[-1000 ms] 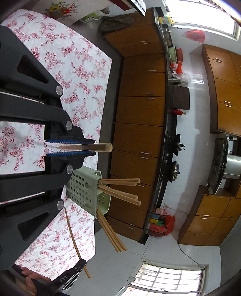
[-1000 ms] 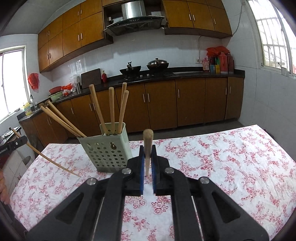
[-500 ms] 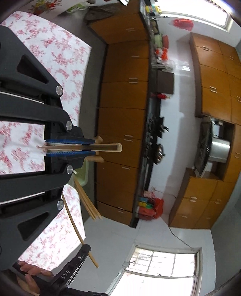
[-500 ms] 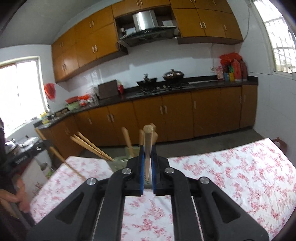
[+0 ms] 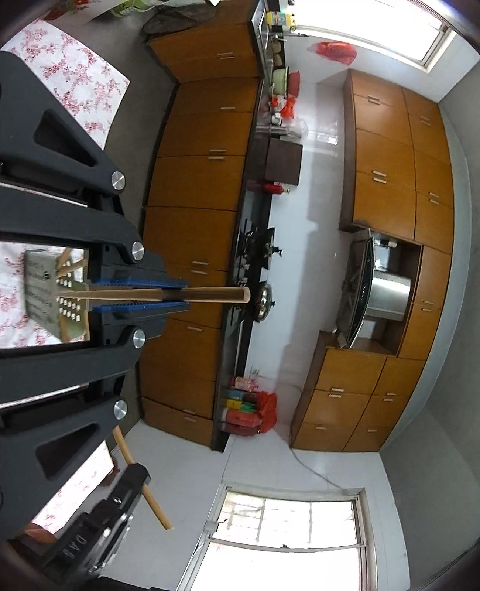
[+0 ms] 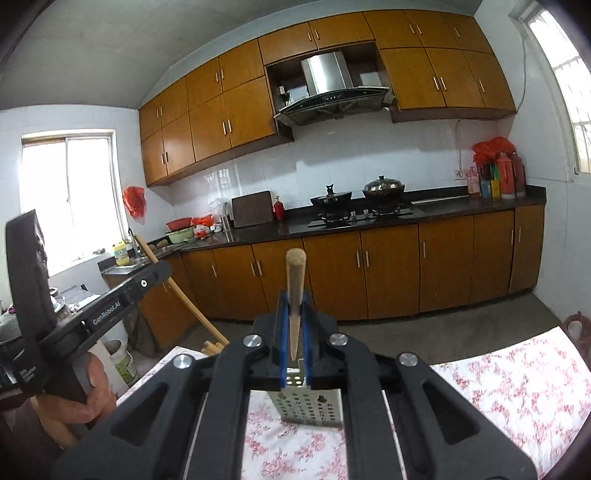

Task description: Organize utensils

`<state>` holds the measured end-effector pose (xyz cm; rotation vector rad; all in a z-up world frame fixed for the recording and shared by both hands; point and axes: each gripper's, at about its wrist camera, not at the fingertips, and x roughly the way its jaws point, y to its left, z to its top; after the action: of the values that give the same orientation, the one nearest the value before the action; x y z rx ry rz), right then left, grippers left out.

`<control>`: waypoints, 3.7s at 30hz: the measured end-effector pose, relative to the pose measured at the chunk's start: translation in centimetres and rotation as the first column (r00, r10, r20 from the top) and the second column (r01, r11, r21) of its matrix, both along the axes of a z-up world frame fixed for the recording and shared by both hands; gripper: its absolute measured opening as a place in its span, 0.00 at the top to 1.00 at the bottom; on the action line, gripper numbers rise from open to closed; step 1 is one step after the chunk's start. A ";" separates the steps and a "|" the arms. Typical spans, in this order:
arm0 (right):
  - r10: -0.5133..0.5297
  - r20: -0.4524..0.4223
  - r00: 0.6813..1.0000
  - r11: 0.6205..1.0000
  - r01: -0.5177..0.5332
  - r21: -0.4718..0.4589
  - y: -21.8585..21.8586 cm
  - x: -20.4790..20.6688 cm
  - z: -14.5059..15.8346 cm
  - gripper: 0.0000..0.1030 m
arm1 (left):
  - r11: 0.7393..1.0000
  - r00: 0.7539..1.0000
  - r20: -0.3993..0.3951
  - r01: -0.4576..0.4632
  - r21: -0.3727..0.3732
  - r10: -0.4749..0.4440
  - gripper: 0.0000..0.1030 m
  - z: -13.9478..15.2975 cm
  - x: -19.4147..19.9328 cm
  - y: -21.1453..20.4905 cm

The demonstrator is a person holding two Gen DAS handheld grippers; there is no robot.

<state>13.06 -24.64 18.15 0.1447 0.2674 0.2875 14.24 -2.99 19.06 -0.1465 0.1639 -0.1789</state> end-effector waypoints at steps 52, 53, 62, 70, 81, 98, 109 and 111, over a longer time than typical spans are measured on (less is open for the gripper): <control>-0.120 0.002 0.993 0.989 0.120 -0.090 0.8 -0.3 -3.2 0.27 | 0.999 0.997 -0.063 -0.052 0.012 0.052 0.38 -3.2 -0.9 3.4; -0.121 0.005 0.993 0.989 0.121 -0.091 0.8 -0.5 -3.3 0.18 | 0.998 0.996 -0.068 -0.054 0.018 0.056 0.33 -3.3 -1.0 3.5; -0.188 0.012 0.982 0.976 0.188 -0.106 0.5 -2.2 -4.8 0.04 | 0.987 0.991 -0.082 -0.093 0.130 0.105 0.02 -5.7 -2.6 3.7; -0.245 -0.039 0.969 0.967 0.241 -0.083 -0.9 -2.3 -6.3 0.04 | 0.965 0.979 -0.091 -0.164 0.205 0.185 0.02 -7.5 -3.5 3.8; -0.260 0.013 0.966 0.952 0.258 -0.165 0.5 -6.5 -9.8 0.04 | 0.969 0.966 -0.153 -0.182 0.165 0.207 0.02 -11.6 -7.0 5.5; -0.225 -0.044 0.973 0.956 0.212 -0.204 3.1 -9.3 -16.9 0.04 | 0.967 0.965 -0.186 -0.147 0.206 0.186 0.02 -17.4 -10.3 4.9; -0.215 -0.101 0.971 0.964 0.195 -0.184 2.7 -10.0 -19.7 0.04 | 0.970 0.964 -0.195 -0.140 0.201 0.180 0.02 -19.8 -11.7 4.8; -0.216 -0.105 0.971 0.965 0.195 -0.178 2.6 -10.2 -20.1 0.04 | 0.970 0.966 -0.191 -0.138 0.200 0.177 0.02 -20.0 -12.0 4.8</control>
<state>2.87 -22.04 -1.99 0.0248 0.3954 0.0482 2.28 1.78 -0.89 0.0086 0.3746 0.0124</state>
